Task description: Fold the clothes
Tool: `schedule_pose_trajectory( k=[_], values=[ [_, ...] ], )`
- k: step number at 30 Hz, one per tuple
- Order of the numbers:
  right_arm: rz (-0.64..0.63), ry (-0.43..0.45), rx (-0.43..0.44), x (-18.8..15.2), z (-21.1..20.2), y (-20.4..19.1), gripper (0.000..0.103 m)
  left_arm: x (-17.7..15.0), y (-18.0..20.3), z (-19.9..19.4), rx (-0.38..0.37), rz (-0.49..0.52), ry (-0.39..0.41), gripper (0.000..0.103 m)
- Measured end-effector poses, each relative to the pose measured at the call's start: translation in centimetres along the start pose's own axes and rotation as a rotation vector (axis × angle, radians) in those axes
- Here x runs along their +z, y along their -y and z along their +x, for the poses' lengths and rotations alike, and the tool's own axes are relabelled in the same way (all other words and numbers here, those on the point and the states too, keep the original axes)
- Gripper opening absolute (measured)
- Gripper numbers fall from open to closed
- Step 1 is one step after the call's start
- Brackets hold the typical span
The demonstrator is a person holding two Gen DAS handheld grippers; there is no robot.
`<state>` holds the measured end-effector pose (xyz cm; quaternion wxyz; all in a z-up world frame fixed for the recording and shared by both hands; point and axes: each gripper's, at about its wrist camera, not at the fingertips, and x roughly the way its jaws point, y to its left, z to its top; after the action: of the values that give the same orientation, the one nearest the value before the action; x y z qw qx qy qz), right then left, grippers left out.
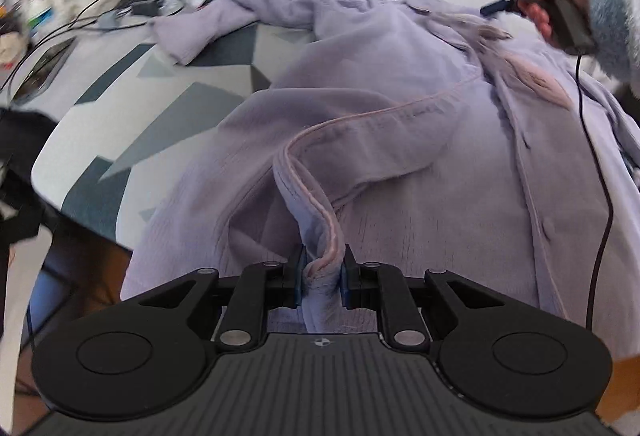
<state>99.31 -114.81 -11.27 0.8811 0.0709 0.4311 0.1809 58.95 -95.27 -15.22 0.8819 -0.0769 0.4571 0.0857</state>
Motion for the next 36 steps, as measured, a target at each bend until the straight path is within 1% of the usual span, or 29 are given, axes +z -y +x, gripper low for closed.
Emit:
schedule_pose_trajectory(
  k=[2,5,6,7,8,10,12,14,15,16,17,18,19,21,22,24,26,30,31,34,36],
  values=[
    [-0.014,-0.056,0.016,0.1,2.3,0.0,0.059,0.0,-0.1,0.0,0.041,-0.041,-0.002,0.017],
    [-0.037,-0.148,0.017,-0.3,4.7,0.3,0.057,0.0,-1.2,-0.4,0.096,-0.184,0.006,0.016],
    [-0.029,-0.157,0.035,-0.6,4.7,0.6,0.055,-0.1,-1.6,-0.6,0.116,-0.235,0.013,0.016],
    [-0.017,-0.165,0.056,-0.8,4.6,1.0,0.054,-0.2,-2.0,-0.7,0.138,-0.283,0.018,0.016],
    [0.028,-0.169,0.096,-1.2,4.2,1.5,0.055,-0.5,-2.3,-0.8,0.159,-0.321,0.018,0.016],
    [0.105,-0.192,0.179,-2.1,3.6,2.7,0.056,-1.3,-2.7,-0.9,0.173,-0.387,0.005,0.016],
    [0.081,-0.201,0.185,-3.1,3.1,3.1,0.056,-2.0,-2.6,-0.9,0.174,-0.417,0.004,0.016],
    [0.057,-0.209,0.192,-4.0,2.7,3.4,0.054,-2.5,-2.1,-0.8,0.187,-0.403,0.016,0.016],
    [0.035,-0.206,0.191,-4.3,2.8,3.5,0.050,-2.7,-1.8,-0.8,0.193,-0.399,0.021,0.016],
    [0.018,-0.195,0.181,-4.4,2.8,3.4,0.043,-2.8,-1.8,-0.7,0.196,-0.404,0.028,0.015],
    [0.011,-0.181,0.169,-4.3,2.8,3.4,0.039,-3.0,-1.7,-0.6,0.200,-0.408,0.034,0.014],
    [0.006,-0.168,0.158,-4.3,2.9,3.3,0.033,-3.1,-1.7,-0.5,0.202,-0.416,0.038,0.014],
    [0.010,-0.158,0.151,-4.2,3.2,3.3,0.025,-3.1,-1.8,-0.5,0.197,-0.434,0.037,0.014],
    [0.042,-0.152,0.143,-4.0,3.5,3.4,0.018,-2.7,-1.9,-0.7,0.198,-0.446,0.037,0.013],
    [0.080,-0.157,0.147,-3.7,3.4,3.6,0.014,-2.4,-1.9,-1.2,0.205,-0.437,0.045,0.012],
    [0.103,-0.164,0.162,-2.8,3.0,3.4,0.013,-1.8,-1.9,-2.5,0.200,-0.417,0.083,0.012],
    [0.090,-0.136,0.198,-1.6,1.9,2.9,0.013,-1.4,-1.9,-4.2,0.179,-0.393,0.132,0.012],
    [0.096,-0.080,0.283,1.1,-0.5,2.2,0.013,-1.1,-1.3,-7.4,0.042,-0.320,0.192,0.012],
    [0.099,-0.065,0.300,1.8,-1.2,2.1,0.013,-1.0,-0.8,-7.8,0.013,-0.270,0.183,0.012],
    [0.085,-0.025,0.298,3.1,-2.8,2.1,0.013,-0.7,1.3,-8.8,-0.076,-0.109,0.169,0.012],
    [0.128,-0.040,0.293,3.3,-3.2,3.0,0.013,-1.1,2.6,-8.9,-0.106,-0.030,0.170,0.012]
  ],
)
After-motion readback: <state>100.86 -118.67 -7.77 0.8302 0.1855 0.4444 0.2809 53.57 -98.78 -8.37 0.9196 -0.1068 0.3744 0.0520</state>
